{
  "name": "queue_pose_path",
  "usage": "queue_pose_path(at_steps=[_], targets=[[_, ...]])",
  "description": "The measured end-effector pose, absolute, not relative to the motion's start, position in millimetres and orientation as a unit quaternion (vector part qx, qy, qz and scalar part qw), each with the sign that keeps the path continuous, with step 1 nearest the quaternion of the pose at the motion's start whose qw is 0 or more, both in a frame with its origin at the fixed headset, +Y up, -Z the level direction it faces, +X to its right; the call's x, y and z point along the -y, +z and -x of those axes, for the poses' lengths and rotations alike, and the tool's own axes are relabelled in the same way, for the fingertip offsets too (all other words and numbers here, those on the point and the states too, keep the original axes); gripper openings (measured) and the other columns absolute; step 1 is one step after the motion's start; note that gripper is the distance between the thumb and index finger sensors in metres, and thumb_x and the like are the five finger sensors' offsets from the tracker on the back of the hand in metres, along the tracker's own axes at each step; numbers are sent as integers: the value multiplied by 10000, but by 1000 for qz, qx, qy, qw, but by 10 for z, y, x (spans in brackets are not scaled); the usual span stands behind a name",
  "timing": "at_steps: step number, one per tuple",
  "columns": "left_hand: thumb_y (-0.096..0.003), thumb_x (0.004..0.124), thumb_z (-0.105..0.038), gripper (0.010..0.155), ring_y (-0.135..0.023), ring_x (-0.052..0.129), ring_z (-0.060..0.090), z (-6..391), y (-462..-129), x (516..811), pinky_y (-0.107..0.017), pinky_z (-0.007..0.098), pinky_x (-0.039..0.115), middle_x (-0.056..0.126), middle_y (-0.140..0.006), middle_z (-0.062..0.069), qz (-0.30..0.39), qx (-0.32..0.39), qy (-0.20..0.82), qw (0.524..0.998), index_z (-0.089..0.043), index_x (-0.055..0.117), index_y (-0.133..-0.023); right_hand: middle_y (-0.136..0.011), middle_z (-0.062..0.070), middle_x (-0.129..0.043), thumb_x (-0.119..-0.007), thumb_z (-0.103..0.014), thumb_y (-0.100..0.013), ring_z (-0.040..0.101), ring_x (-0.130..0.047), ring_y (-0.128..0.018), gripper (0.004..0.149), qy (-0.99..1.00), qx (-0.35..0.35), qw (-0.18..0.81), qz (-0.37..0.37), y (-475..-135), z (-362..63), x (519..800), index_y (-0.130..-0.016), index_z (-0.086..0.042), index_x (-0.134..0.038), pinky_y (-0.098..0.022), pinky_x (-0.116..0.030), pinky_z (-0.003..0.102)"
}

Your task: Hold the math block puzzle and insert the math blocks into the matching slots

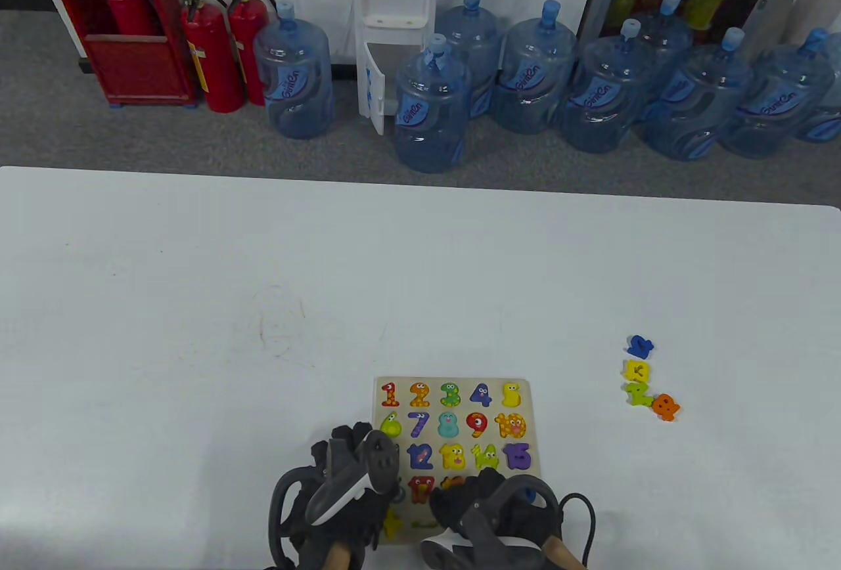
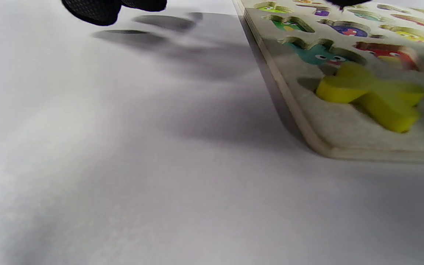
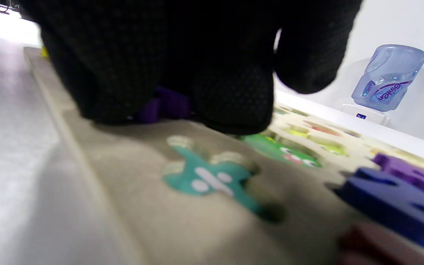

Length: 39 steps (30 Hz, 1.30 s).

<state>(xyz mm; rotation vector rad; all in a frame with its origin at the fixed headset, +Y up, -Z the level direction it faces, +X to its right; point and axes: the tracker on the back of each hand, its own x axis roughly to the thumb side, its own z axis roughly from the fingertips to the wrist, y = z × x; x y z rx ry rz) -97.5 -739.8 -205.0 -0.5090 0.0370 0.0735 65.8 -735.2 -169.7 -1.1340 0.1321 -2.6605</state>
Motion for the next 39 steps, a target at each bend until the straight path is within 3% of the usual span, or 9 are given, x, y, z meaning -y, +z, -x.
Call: queue_pose_path(at_steps=[12, 20, 27, 35, 39], targets=[[-444, 578, -558, 832, -1089, 382, 467, 973, -2049, 7400, -756, 624, 551, 223, -1145, 117, 253, -18, 36, 967, -217, 182, -1091, -734, 7, -927, -879, -388, -190, 146, -1025, -525, 617, -913, -46, 127, 386, -1655, -678, 7310, -792, -262, -843, -528, -822, 409], [-443, 579, -558, 831, -1087, 384, 469, 971, -2049, 7400, -756, 624, 552, 226, -1144, 117, 252, -16, 37, 967, -217, 185, -1091, -760, -1, -915, -866, -366, -212, 155, -1016, -566, 593, -931, -81, 69, 349, -1740, -884, 7070, -797, -272, -838, -548, -809, 417], [-443, 578, -559, 832, -1089, 383, 466, 970, -2047, 7399, -756, 625, 551, 224, -1144, 116, 253, -16, 37, 967, -218, 182, -1091, -892, 8, -800, -816, -343, -272, 197, -942, -712, 613, -974, -127, 87, 164, -2242, -1534, 6936, -878, -280, -745, -599, -760, 447], [-443, 578, -560, 832, -1090, 382, 465, 965, -2048, 7403, -758, 623, 551, 223, -1145, 116, 255, -14, 38, 966, -220, 181, -1091, -966, 26, -700, -826, -309, -283, 252, -849, -817, 649, -997, -31, 57, -48, -2722, -2530, 7158, -917, -278, -688, -639, -706, 475], [-442, 580, -562, 834, -1091, 381, 463, 964, -2050, 7410, -759, 623, 549, 221, -1145, 118, 259, -14, 40, 965, -221, 181, -1091, -1052, 55, -475, -814, -280, -302, 323, -704, -896, 735, -992, 31, 60, -110, -2799, -2853, 7311, -980, -272, -529, -647, -661, 464]])
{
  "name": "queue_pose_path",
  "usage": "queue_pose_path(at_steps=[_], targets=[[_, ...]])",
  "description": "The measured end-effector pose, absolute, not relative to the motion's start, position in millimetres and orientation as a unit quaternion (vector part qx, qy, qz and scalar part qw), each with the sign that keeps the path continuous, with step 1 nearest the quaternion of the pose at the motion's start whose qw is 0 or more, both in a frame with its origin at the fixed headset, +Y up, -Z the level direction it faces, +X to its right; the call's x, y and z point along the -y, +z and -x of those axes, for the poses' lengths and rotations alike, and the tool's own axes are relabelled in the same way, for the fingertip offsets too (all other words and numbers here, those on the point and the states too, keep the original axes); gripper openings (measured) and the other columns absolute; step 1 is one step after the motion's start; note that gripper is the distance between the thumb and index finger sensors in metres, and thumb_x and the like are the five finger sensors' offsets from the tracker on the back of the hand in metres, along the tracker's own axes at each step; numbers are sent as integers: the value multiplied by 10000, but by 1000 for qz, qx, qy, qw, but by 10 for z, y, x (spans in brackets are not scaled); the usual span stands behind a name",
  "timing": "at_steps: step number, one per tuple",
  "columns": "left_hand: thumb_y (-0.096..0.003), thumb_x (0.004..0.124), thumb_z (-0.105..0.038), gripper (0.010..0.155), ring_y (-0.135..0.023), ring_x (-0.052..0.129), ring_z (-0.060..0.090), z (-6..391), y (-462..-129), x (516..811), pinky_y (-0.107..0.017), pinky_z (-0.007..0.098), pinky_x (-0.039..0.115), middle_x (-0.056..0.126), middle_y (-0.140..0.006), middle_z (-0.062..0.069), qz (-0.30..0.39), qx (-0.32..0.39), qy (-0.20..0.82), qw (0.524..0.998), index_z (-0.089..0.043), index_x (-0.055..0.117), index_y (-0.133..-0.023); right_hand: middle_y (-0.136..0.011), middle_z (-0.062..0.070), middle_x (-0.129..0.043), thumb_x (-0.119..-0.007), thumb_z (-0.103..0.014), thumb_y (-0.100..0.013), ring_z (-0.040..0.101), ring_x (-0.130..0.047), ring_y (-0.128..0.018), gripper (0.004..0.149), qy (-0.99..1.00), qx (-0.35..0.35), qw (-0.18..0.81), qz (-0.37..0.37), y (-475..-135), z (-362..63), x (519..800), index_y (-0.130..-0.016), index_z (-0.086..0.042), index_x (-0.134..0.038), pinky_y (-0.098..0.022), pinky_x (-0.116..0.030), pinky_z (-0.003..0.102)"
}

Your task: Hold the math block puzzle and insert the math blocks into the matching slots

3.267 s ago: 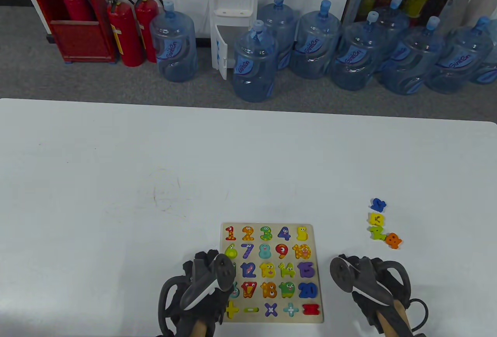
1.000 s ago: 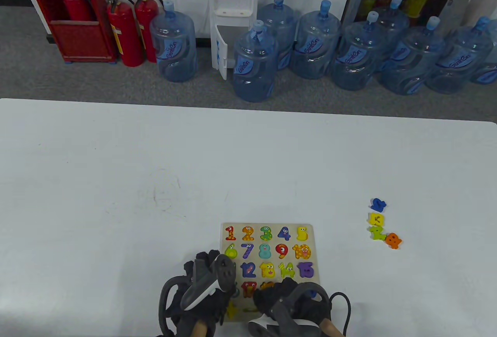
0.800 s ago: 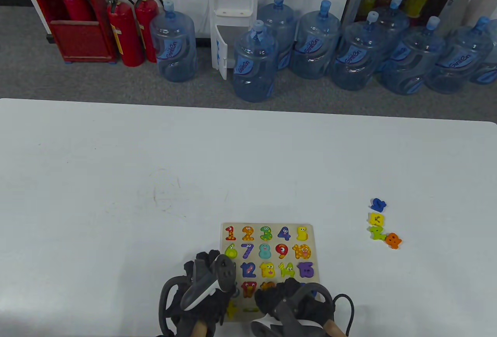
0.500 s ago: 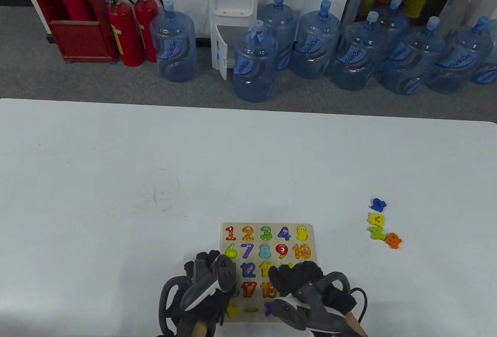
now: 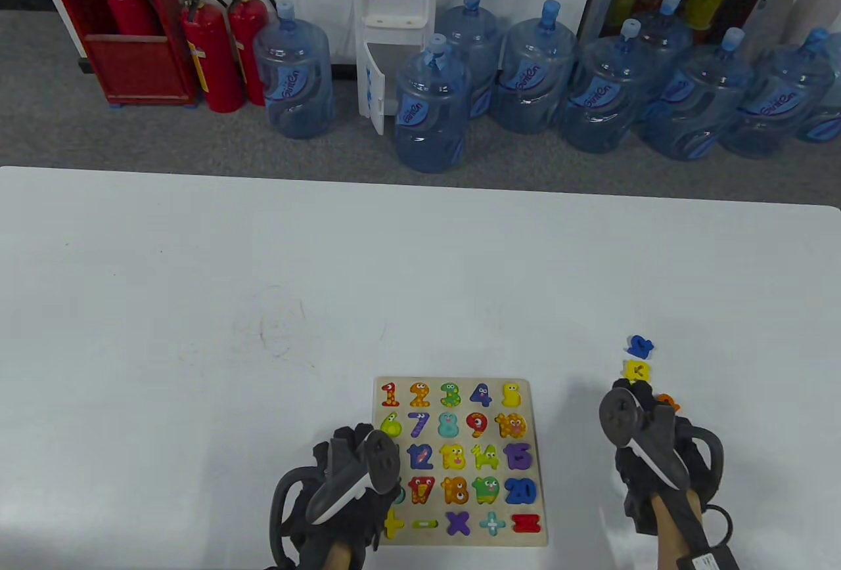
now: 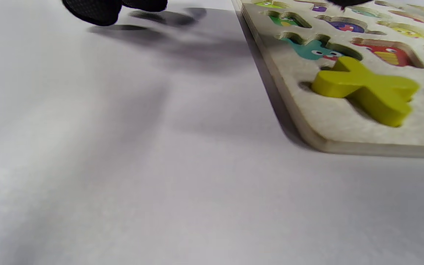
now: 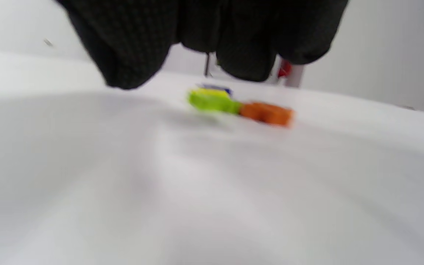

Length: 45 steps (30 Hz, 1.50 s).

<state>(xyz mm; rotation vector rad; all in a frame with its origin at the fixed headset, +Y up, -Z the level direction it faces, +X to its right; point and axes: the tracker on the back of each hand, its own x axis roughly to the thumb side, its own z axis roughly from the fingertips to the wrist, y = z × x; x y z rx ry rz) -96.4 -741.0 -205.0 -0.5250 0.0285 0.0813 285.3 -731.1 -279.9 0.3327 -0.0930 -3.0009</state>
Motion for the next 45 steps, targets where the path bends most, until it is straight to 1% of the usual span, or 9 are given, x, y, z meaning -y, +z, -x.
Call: queue_pose_path(at_steps=[14, 16, 20, 26, 33, 37, 39, 41, 45], targets=[[-440, 582, -564, 837, -1090, 383, 462, 971, -2052, 7399, -758, 621, 552, 227, -1145, 116, 255, -13, 47, 966, -220, 183, -1091, -1065, 61, -225, -749, -279, -328, 422, -390, -967, 797, -985, 111, 33, -129, -3026, -3148, 7545, -984, -307, -297, -693, -507, 481], [-440, 582, -565, 838, -1089, 383, 463, 971, -2054, 7404, -758, 621, 552, 226, -1145, 116, 257, -13, 45, 965, -220, 182, -1091, -1061, 55, -320, -712, -254, -340, 428, -401, -958, 701, -984, 132, 19, -120, -3032, -3151, 7585, -962, -336, -400, -683, -517, 476], [-439, 583, -567, 840, -1090, 381, 463, 964, -2051, 7401, -758, 621, 551, 226, -1145, 118, 257, -10, 45, 965, -221, 182, -1091, -995, 22, -623, -809, -316, -297, 346, -596, -930, 604, -992, 54, 35, -111, -2957, -3056, 7488, -880, -339, -653, -662, -607, 450], [-438, 583, -568, 841, -1091, 378, 463, 942, -2044, 7409, -759, 621, 550, 226, -1145, 116, 259, -3, 44, 965, -221, 182, -1091, -785, -29, -855, -863, -333, -243, 253, -838, -765, 464, -995, 11, 81, -63, -2859, -2837, 7430, -701, -329, -792, -614, -708, 430], [-438, 584, -568, 842, -1090, 381, 464, 945, -2038, 7407, -757, 622, 552, 227, -1145, 115, 254, -3, 47, 966, -220, 183, -1091, -593, -10, -997, -816, -441, -226, 244, -979, -566, 454, -995, -12, 93, -36, -2727, -2567, 7329, -628, -251, -905, -502, -802, 423], [-438, 583, -569, 842, -1091, 380, 461, 946, -2041, 7408, -759, 621, 551, 226, -1145, 117, 258, -4, 46, 965, -220, 183, -1091, -646, -9, -976, -756, -460, -249, 252, -957, -611, 490, -991, -101, 72, -40, -2651, -2533, 7160, -672, -254, -890, -522, -785, 431], [-438, 584, -568, 841, -1089, 377, 463, 948, -2041, 7408, -760, 621, 547, 224, -1145, 117, 259, -5, 47, 965, -220, 182, -1091, -780, -28, -907, -812, -388, -260, 238, -912, -715, 528, -995, -72, 67, -10, -2636, -2504, 7190, -777, -284, -816, -577, -759, 432], [-437, 583, -569, 842, -1090, 382, 462, 948, -2038, 7403, -758, 620, 552, 226, -1144, 115, 258, -5, 45, 965, -221, 181, -1090, -937, -42, -756, -868, -288, -256, 237, -832, -824, 627, -996, 16, 66, 50, -2639, -2459, 7285, -862, -327, -716, -630, -715, 450], [-438, 584, -569, 843, -1090, 379, 463, 949, -2040, 7395, -759, 621, 550, 226, -1144, 117, 256, -5, 50, 965, -220, 181, -1091, -954, -75, -713, -919, -267, -210, 216, -826, -826, 680, -991, 54, 122, 34, -2681, -2450, 7427, -851, -364, -716, -647, -701, 451]])
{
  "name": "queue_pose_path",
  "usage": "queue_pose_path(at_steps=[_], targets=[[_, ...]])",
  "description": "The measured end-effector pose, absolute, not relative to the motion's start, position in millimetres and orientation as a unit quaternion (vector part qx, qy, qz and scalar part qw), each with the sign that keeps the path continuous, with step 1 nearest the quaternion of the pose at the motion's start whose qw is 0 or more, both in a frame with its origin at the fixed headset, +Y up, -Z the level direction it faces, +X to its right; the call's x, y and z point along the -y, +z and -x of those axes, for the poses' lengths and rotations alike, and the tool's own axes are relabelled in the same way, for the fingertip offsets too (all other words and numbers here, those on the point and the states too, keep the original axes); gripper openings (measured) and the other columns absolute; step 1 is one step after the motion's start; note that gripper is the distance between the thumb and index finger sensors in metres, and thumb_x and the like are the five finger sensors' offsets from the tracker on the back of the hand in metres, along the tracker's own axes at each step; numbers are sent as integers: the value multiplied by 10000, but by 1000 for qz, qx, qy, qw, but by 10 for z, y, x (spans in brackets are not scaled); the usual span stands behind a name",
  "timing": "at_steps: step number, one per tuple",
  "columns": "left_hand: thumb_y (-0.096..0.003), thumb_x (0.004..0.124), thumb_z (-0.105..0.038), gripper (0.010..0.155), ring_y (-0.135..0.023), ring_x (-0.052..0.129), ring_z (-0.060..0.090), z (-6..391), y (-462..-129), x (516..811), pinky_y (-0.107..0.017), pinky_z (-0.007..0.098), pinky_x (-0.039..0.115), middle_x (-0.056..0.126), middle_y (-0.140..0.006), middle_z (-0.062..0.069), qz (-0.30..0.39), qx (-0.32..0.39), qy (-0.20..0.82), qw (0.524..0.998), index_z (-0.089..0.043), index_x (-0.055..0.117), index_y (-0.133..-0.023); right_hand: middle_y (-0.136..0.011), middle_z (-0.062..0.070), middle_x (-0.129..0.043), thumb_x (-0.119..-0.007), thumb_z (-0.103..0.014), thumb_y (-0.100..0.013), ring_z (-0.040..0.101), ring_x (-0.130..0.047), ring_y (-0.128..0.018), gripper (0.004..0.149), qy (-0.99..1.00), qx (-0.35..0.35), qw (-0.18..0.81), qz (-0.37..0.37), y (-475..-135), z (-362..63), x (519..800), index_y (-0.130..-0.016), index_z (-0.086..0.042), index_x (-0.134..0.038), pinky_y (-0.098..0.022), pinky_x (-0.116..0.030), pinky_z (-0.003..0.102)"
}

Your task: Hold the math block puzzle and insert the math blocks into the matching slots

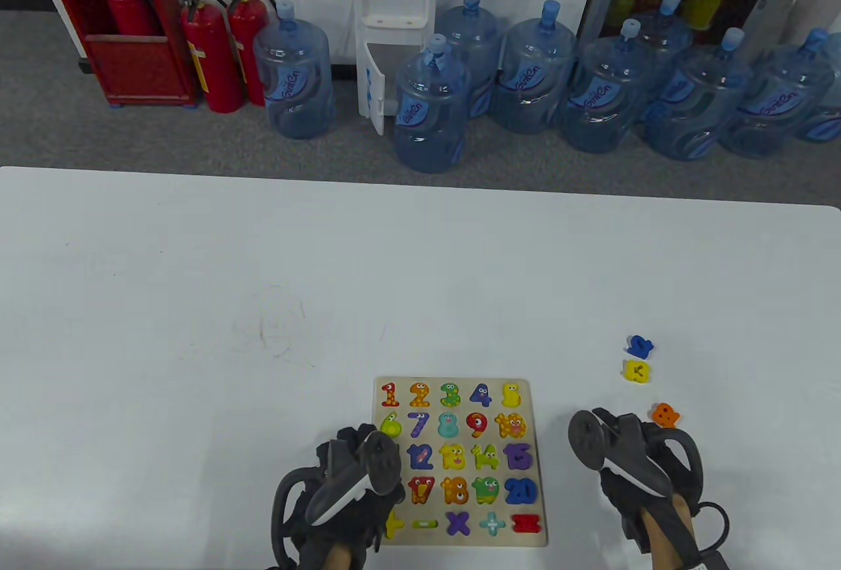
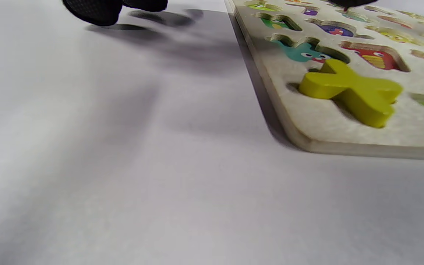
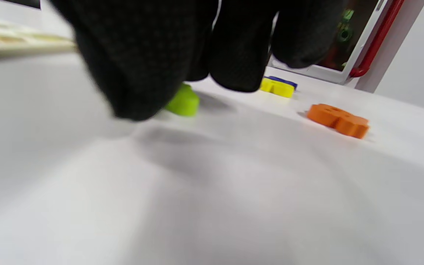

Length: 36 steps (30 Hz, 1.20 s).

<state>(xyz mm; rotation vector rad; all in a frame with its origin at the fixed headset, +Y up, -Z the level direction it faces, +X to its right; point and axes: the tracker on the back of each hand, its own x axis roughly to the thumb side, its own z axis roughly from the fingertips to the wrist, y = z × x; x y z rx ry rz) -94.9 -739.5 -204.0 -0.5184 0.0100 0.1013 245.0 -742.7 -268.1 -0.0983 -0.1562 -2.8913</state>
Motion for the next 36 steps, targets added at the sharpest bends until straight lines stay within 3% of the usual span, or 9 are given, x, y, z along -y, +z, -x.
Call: queue_pose_path(at_steps=[4, 16, 27, 30, 32, 36], targets=[[-437, 584, -569, 841, -1090, 383, 462, 951, -2035, 7386, -759, 620, 552, 227, -1145, 115, 252, -5, 49, 966, -222, 183, -1090, -848, -84, -804, -903, -264, -196, 161, -895, -705, 598, -995, 28, 90, 23, -2712, -2471, 7459, -777, -355, -790, -624, -728, 425], [-436, 585, -567, 842, -1087, 383, 465, 983, -2001, 7374, -755, 622, 553, 228, -1143, 117, 244, -6, 53, 968, -218, 184, -1089, -863, -20, -807, -808, -301, -259, 170, -916, -700, 584, -991, 45, 109, 56, -2609, -2327, 7437, -841, -290, -753, -615, -743, 429], [-437, 585, -568, 844, -1087, 383, 465, 975, -2010, 7370, -756, 621, 553, 227, -1143, 116, 245, -2, 57, 968, -217, 182, -1090, -764, -46, -907, -735, -248, -300, 137, -977, -557, 477, -993, 22, 86, 79, -2582, -2203, 7356, -761, -318, -836, -584, -770, 416], [-437, 585, -568, 843, -1088, 381, 464, 978, -2011, 7365, -757, 621, 551, 226, -1144, 117, 243, 0, 60, 968, -219, 182, -1090, -710, -40, -936, -718, -250, -291, 139, -984, -490, 480, -993, 47, 73, 81, -2603, -2204, 7357, -751, -307, -844, -570, -780, 412], [-437, 585, -569, 843, -1089, 381, 462, 981, -2005, 7357, -759, 620, 550, 227, -1144, 116, 240, 4, 63, 969, -221, 182, -1090, -683, -8, -931, -703, -261, -302, 139, -979, -461, 483, -988, 109, 62, 93, -2603, -2214, 7371, -768, -299, -823, -564, -780, 411], [-437, 586, -567, 842, -1086, 385, 465, 994, -1992, 7365, -756, 621, 553, 230, -1143, 116, 239, -1, 61, 969, -218, 185, -1090, -702, 0, -912, -703, -257, -308, 149, -973, -492, 483, -992, 78, 57, 86, -2606, -2208, 7390, -777, -300, -812, -571, -771, 419]])
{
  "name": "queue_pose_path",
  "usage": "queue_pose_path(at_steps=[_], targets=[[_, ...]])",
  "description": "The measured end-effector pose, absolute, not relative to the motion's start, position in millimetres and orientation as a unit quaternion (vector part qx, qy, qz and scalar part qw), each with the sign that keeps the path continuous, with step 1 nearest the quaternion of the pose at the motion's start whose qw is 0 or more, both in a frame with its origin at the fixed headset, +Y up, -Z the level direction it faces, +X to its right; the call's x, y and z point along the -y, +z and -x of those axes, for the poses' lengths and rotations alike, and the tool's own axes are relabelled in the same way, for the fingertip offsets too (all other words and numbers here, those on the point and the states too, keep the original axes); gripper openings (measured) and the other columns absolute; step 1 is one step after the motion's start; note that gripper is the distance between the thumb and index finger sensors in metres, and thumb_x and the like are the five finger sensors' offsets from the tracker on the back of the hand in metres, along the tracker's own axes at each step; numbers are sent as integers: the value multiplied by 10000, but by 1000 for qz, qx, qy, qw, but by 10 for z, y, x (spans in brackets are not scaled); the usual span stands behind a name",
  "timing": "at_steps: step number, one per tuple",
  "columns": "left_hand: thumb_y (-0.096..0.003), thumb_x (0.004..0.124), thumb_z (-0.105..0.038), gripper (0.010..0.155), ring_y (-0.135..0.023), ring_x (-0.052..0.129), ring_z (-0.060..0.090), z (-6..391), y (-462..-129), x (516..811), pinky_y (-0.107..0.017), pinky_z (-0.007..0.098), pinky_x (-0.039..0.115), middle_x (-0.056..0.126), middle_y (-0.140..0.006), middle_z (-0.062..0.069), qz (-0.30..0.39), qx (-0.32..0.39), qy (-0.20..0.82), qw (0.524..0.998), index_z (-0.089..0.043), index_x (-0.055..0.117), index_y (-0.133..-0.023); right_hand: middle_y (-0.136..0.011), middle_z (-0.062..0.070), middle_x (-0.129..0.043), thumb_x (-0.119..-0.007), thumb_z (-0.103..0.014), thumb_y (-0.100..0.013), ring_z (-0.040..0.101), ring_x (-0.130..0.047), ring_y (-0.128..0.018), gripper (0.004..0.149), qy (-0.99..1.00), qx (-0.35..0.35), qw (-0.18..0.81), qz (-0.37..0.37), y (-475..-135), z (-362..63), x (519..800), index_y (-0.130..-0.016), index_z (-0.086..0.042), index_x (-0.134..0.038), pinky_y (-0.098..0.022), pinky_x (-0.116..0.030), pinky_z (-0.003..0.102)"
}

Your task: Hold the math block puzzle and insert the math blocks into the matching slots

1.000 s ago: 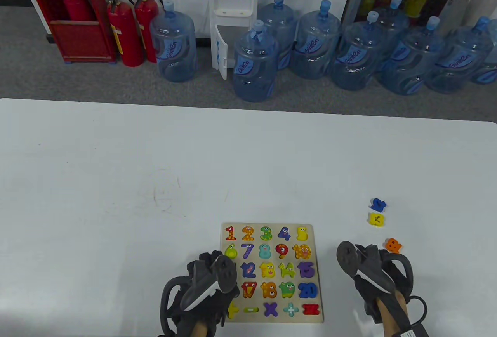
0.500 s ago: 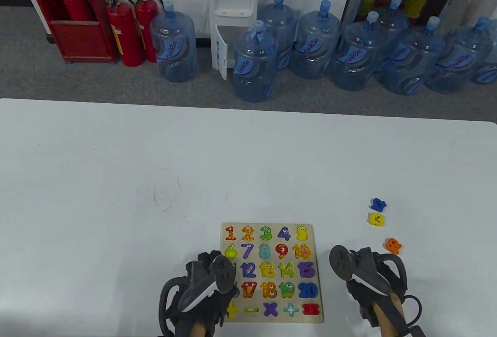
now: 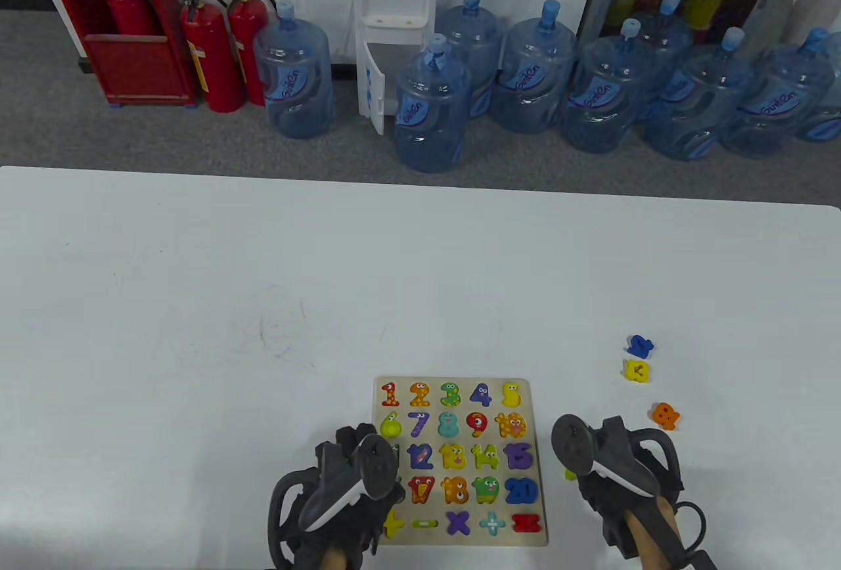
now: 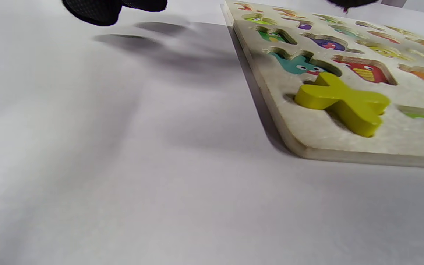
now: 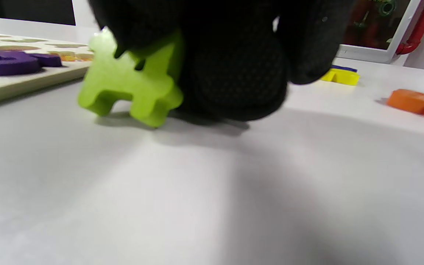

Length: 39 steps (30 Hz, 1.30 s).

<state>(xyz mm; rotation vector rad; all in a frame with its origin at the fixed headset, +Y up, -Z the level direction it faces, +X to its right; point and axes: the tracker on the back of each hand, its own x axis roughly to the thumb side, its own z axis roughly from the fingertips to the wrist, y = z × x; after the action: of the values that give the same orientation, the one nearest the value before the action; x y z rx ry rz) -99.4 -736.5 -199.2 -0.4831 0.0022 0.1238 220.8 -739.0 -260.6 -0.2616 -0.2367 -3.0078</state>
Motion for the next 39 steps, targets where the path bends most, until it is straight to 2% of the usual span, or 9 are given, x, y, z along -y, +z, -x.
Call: queue_pose_path(at_steps=[9, 19, 25, 29, 31, 34, 36, 39], targets=[[-434, 587, -567, 841, -1084, 389, 465, 1104, -2006, 7390, -752, 623, 556, 236, -1142, 116, 234, -39, 75, 969, -216, 192, -1089, -749, 23, -860, -686, -268, -328, 162, -959, -506, 496, -985, 61, 130, 99, -2770, -2151, 7444, -819, -271, -748, -578, -756, 424], [-431, 590, -566, 843, -1083, 383, 467, 1176, -2032, 7419, -751, 626, 552, 233, -1139, 116, 216, -72, 90, 970, -215, 193, -1087, -779, 26, -838, -683, -281, -336, 160, -958, -538, 521, -960, 1, 246, 137, -2700, -1973, 7549, -855, -233, -703, -584, -756, 420], [-428, 593, -569, 844, -1085, 392, 464, 1159, -2011, 7395, -751, 627, 555, 243, -1141, 116, 191, -76, 84, 975, -218, 203, -1089, -842, 22, -826, -697, -264, -331, 166, -973, -628, 527, -960, 29, 234, 148, -2654, -2032, 7478, -857, -260, -720, -587, -767, 428], [-428, 594, -567, 844, -1085, 388, 463, 1208, -2019, 7411, -750, 628, 554, 239, -1140, 114, 192, -85, 89, 974, -217, 202, -1088, -893, 45, -778, -692, -265, -330, 177, -952, -706, 551, -959, 92, 212, 163, -2660, -2079, 7430, -881, -252, -682, -600, -763, 428], [-427, 596, -566, 842, -1083, 393, 466, 1208, -2014, 7413, -748, 629, 556, 246, -1139, 116, 188, -87, 89, 974, -216, 208, -1088, -893, 78, -769, -716, -296, -313, 212, -939, -704, 587, -962, 89, 196, 168, -2654, -2099, 7438, -894, -235, -670, -599, -755, 436], [-426, 596, -566, 843, -1082, 395, 465, 1194, -1999, 7414, -747, 628, 558, 248, -1138, 115, 189, -85, 84, 975, -214, 209, -1087, -969, 84, -662, -805, -390, -250, 242, -904, -740, 767, -961, 102, 186, 177, -2626, -2122, 7441, -957, -214, -566, -616, -736, 449], [-425, 597, -566, 843, -1082, 396, 464, 1195, -1990, 7406, -746, 628, 559, 249, -1138, 116, 184, -84, 85, 976, -214, 211, -1087, -986, 86, -629, -851, -387, -217, 262, -878, -765, 825, -965, 79, 162, 189, -2611, -2107, 7451, -966, -212, -550, -620, -726, 461], [-425, 597, -566, 841, -1083, 396, 461, 1202, -1994, 7412, -748, 627, 558, 250, -1138, 112, 186, -85, 81, 976, -217, 211, -1086, -944, 48, -709, -865, -366, -209, 253, -887, -742, 786, -965, 71, 159, 195, -2618, -2059, 7459, -941, -231, -615, -614, -729, 455]])
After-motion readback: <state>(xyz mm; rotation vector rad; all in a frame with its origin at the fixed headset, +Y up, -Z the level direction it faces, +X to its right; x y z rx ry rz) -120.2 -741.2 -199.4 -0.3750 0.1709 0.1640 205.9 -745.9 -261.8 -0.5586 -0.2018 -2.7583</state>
